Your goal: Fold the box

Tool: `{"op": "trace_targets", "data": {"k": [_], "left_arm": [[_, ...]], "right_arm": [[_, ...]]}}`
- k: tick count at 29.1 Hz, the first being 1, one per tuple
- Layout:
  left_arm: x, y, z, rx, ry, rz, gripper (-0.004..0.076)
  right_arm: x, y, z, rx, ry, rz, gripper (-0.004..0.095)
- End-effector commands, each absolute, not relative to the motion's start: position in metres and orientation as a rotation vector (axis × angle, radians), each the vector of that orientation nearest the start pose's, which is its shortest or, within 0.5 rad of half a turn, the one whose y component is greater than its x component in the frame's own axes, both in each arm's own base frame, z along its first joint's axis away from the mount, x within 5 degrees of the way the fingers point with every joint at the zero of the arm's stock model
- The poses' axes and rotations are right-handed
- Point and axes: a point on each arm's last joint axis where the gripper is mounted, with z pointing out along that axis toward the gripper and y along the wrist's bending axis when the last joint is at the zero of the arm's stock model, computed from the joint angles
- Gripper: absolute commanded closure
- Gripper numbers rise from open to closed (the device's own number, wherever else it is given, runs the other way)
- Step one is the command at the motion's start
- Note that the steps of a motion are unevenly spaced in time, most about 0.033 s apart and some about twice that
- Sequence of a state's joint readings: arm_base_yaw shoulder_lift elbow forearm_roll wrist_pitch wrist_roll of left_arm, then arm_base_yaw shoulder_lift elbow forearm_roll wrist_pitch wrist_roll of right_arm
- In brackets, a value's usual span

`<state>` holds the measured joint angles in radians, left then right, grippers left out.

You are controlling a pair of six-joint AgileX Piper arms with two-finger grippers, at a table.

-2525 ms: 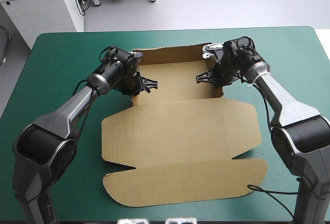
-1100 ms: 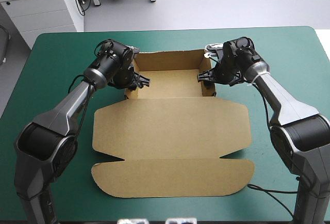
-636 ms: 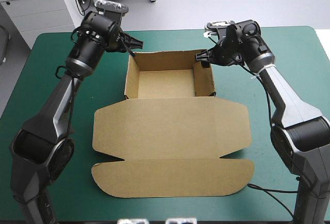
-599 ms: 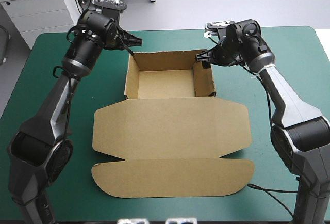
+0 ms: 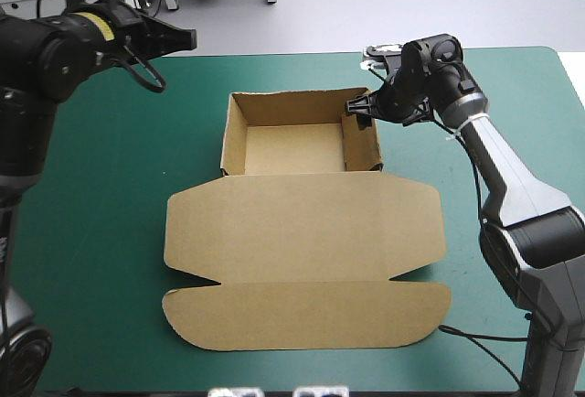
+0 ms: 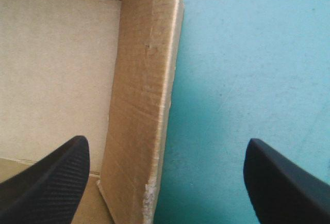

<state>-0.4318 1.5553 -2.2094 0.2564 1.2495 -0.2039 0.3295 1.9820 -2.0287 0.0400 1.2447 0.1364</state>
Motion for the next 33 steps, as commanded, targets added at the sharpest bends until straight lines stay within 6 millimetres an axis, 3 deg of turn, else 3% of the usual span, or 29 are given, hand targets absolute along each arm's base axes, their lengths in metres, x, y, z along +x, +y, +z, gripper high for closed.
{"op": "trace_targets", "data": {"k": [1, 5, 8, 15, 21, 26, 33], "left_arm": [[0.219, -0.084, 0.570, 0.212, 2.005, -0.183, 0.0724], [0.183, -0.068, 0.559, 0.222, 2.032, -0.178, 0.0724], [0.163, -0.060, 0.543, 0.264, 2.053, -0.159, 0.0724], [0.112, -0.038, 0.486, 0.301, 2.044, -0.158, 0.0724], [0.078, -0.023, 0.432, 0.312, 2.000, -0.168, 0.0726], [0.065, -0.018, 0.390, 0.324, 1.983, -0.172, 0.0727], [0.056, -0.014, 0.344, 0.336, 1.966, -0.178, 0.0728]], "right_arm": [[0.398, 0.139, 0.371, -0.243, 2.610, 0.266, 0.0153], [0.398, 0.141, 0.364, -0.245, 2.637, 0.277, 0.0152], [0.397, 0.141, 0.346, -0.257, 2.699, 0.270, 0.0157], [0.394, 0.141, 0.310, -0.292, 2.785, 0.265, 0.0157], [0.395, 0.142, 0.300, -0.294, 2.783, 0.269, 0.0188], [0.396, 0.144, 0.301, -0.286, 2.771, 0.295, 0.0341], [0.396, 0.144, 0.301, -0.283, 2.766, 0.303, 0.0773]]}}
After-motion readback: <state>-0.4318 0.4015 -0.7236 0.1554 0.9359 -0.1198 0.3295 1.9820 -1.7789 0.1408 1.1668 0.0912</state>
